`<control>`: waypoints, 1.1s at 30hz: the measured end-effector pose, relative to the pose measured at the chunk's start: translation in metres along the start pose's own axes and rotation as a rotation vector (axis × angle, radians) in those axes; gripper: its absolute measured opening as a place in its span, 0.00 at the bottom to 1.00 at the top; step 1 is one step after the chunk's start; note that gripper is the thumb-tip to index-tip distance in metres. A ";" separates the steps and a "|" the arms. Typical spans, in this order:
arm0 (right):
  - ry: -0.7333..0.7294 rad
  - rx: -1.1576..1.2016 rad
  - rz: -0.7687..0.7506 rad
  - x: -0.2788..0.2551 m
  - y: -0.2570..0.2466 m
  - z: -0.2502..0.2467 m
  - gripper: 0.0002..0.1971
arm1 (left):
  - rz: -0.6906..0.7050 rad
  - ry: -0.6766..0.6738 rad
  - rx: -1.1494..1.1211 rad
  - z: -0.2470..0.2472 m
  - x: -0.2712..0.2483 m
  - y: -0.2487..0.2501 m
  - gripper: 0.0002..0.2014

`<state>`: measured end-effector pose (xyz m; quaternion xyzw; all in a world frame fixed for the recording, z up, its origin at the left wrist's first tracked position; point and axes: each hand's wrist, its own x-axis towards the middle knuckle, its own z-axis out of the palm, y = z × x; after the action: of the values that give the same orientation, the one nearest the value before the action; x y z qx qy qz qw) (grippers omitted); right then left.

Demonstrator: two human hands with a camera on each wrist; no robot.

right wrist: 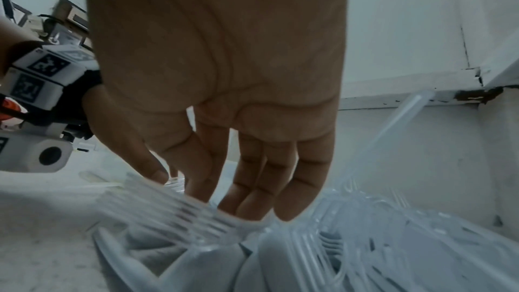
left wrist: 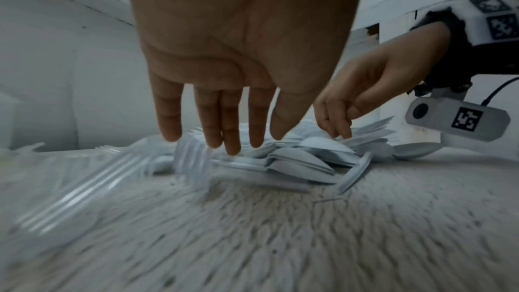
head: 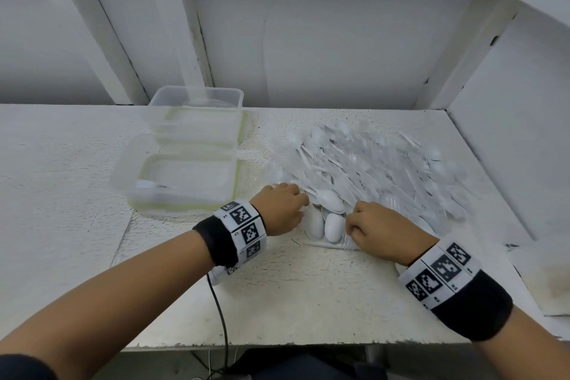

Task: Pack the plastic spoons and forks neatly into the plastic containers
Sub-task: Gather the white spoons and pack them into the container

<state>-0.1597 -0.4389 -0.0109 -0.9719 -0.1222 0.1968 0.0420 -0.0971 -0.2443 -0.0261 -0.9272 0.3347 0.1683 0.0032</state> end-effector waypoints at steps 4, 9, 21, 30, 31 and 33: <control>0.065 0.034 -0.054 0.004 -0.008 -0.001 0.14 | -0.049 -0.051 -0.068 -0.001 -0.014 -0.014 0.19; 0.080 -0.257 -0.118 0.015 -0.016 0.002 0.19 | -0.079 -0.050 -0.148 0.001 -0.028 -0.022 0.17; 0.297 -0.147 -0.471 0.011 -0.015 -0.003 0.15 | 0.055 0.054 -0.086 0.003 -0.016 -0.007 0.17; 0.678 0.709 -0.209 -0.018 -0.016 -0.038 0.05 | 0.167 -0.024 0.000 0.007 0.005 0.019 0.25; 0.726 0.777 -0.177 -0.020 -0.016 -0.041 0.06 | 0.166 -0.033 0.013 0.007 0.005 0.019 0.24; 0.799 0.890 -0.147 -0.021 -0.015 -0.044 0.06 | 0.158 -0.069 0.025 0.008 0.004 0.018 0.24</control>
<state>-0.1644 -0.4310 0.0398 -0.8486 -0.0696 -0.1549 0.5011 -0.1078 -0.2601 -0.0328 -0.8914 0.4084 0.1959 0.0130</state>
